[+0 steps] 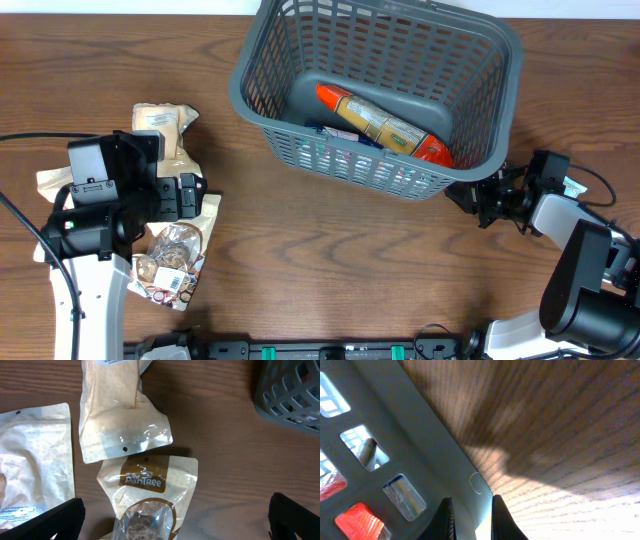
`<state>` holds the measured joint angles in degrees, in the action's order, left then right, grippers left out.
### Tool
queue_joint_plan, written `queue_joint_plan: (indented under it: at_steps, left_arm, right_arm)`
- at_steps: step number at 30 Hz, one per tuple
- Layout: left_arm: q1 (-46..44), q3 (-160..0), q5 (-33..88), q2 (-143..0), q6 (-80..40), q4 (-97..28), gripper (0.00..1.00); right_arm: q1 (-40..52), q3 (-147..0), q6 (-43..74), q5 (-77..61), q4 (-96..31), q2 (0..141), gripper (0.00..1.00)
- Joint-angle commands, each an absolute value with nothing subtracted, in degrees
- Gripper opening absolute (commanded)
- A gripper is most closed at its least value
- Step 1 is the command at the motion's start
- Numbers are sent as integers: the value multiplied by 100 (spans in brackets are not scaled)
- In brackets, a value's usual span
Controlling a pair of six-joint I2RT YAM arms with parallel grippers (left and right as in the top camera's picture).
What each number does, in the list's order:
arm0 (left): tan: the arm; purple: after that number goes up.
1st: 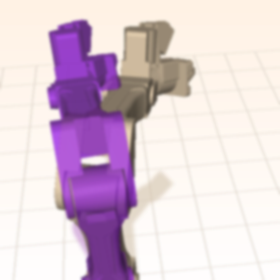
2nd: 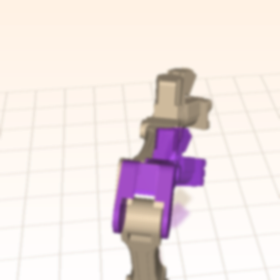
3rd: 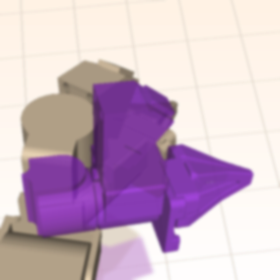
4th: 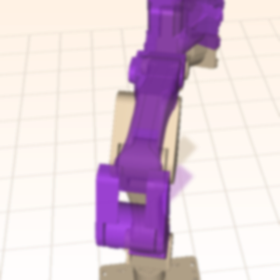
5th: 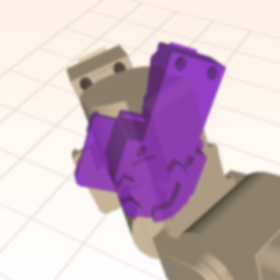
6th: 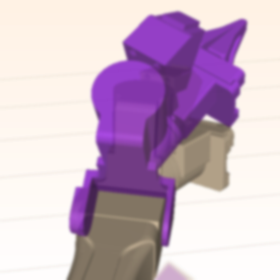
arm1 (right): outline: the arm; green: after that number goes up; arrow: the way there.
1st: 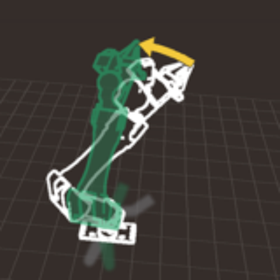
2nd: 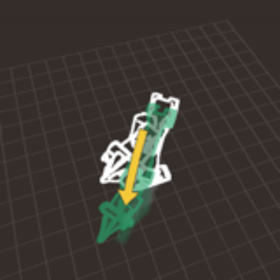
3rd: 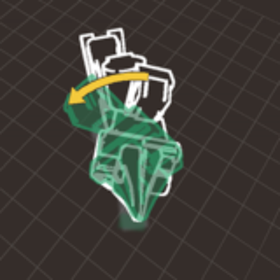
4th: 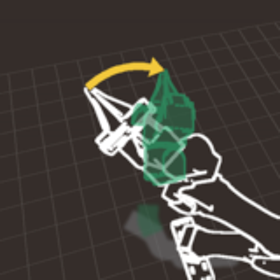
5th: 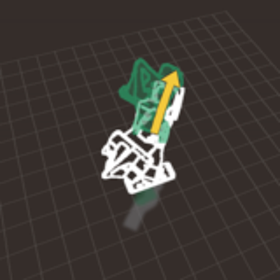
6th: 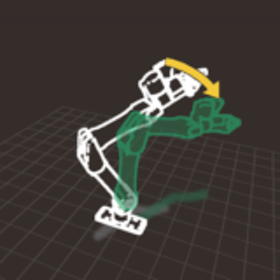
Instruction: Pack container
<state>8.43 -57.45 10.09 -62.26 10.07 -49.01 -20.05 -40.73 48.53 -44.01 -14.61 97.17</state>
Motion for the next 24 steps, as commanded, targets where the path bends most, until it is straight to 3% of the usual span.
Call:
queue_joint_plan:
  at_steps: [1,24]
  left_arm:
    - [867,-5765,1000,-6222,915,-4890,99]
    - [867,-5765,1000,-6222,913,-4890,99]
  right_arm:
    - [-2005,-4038,4807,-4849,-1391,9784,1]
    - [-1887,-4038,5229,-5341,-268,9784,1]
